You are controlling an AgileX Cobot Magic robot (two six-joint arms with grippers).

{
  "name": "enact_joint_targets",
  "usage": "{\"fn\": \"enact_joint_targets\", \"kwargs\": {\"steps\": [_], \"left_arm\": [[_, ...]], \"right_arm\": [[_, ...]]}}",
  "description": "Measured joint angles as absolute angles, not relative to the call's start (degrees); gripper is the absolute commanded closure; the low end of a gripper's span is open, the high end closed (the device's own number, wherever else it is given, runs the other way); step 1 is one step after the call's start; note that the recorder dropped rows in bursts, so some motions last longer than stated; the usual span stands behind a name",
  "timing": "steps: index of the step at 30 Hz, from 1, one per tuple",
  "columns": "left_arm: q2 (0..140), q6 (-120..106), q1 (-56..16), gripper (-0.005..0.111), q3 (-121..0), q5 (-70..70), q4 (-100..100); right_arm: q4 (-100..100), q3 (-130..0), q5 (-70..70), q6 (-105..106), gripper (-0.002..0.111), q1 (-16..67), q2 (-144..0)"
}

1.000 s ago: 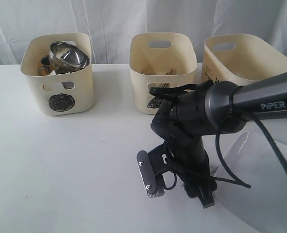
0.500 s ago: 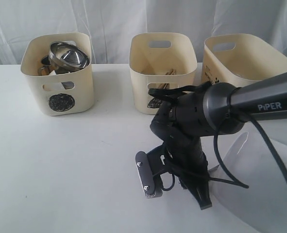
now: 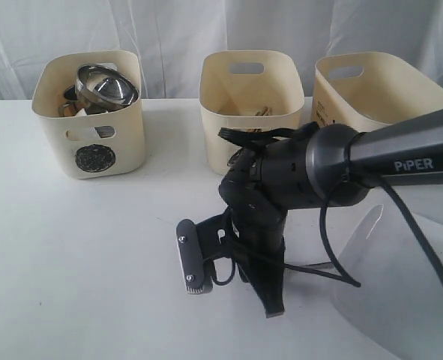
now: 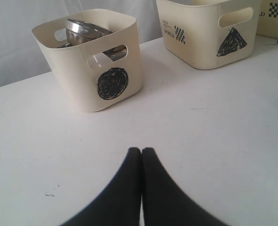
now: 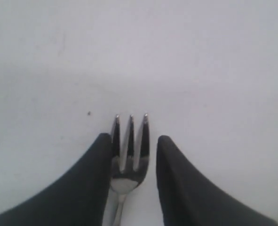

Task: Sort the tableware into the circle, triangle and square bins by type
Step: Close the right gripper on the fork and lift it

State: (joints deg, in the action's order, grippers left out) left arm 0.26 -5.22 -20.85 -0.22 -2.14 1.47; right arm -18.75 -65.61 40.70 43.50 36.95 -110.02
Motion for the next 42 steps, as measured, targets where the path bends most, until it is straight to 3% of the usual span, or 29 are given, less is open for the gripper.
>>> {"fn": "enact_joint_targets", "kwargs": {"steps": [8, 13, 15, 22, 42], "left_arm": [[0.3, -5.2, -20.8, 0.107, -0.2, -2.1, 1.5], [0.3, -5.2, -20.8, 0.107, -0.2, -2.1, 1.5], [0.3, -5.2, -20.8, 0.107, -0.2, -2.1, 1.5], [0.3, -5.2, -20.8, 0.107, -0.2, -2.1, 1.5], [0.3, -5.2, -20.8, 0.107, -0.2, -2.1, 1.5]], "right_arm": [[-15.4, -70.0, 36.1, 43.5, 0.076, 38.0, -110.0], [-16.9, -71.3, 37.2, 39.8, 0.047, 38.2, -110.0], [-18.6, -71.3, 39.9, 37.5, 0.042, 38.2, -109.9], [-21.3, -71.3, 49.1, 35.3, 0.042, 38.1, -109.9], [-20.2, -70.7, 52.3, 31.0, 0.048, 31.7, -109.9]]}}
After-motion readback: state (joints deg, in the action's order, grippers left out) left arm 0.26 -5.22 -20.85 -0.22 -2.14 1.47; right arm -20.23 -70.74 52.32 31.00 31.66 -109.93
